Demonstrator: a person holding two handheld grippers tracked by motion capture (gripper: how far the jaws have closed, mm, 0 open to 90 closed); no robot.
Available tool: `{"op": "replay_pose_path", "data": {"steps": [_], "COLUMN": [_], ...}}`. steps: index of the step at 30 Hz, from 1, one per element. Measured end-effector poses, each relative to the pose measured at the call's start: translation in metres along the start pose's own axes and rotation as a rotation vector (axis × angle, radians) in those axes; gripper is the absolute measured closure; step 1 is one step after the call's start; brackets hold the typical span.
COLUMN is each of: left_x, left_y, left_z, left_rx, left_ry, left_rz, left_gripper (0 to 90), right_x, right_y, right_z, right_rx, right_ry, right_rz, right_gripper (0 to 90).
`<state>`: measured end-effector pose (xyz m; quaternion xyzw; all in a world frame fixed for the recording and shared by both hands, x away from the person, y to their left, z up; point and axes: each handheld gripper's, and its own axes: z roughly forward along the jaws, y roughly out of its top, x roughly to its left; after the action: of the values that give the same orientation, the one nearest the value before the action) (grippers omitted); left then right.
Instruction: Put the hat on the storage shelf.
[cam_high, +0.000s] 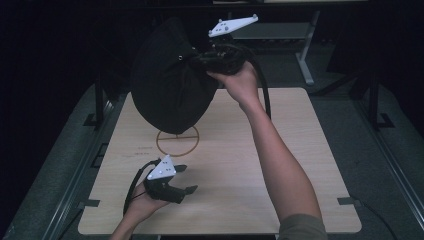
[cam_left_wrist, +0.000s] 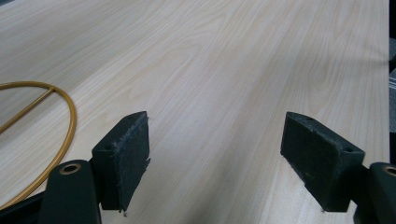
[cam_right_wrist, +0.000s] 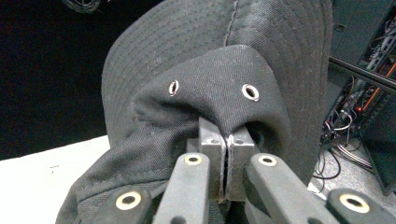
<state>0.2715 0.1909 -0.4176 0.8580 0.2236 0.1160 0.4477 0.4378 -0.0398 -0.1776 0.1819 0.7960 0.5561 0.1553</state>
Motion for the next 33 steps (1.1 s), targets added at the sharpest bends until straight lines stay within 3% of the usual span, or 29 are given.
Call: {"op": "replay_pose_path", "data": {"steps": [19, 33], "left_x": [0.0, 0.0], "left_y": [0.002, 0.003], "left_z": [0.002, 0.005], "left_rx": [0.004, -0.007], "left_ry": [-0.01, -0.017], "left_rz": [0.018, 0.021], "left_gripper": [23.3, 23.3], "right_x": [-0.014, -0.018], "right_y": [0.022, 0.026], "right_z": [0.055, 0.101], "right_rx": [0.042, 0.137], "right_ry": [0.003, 0.014], "right_rz": [0.03, 0.044], "right_gripper": [87.8, 87.3]}}
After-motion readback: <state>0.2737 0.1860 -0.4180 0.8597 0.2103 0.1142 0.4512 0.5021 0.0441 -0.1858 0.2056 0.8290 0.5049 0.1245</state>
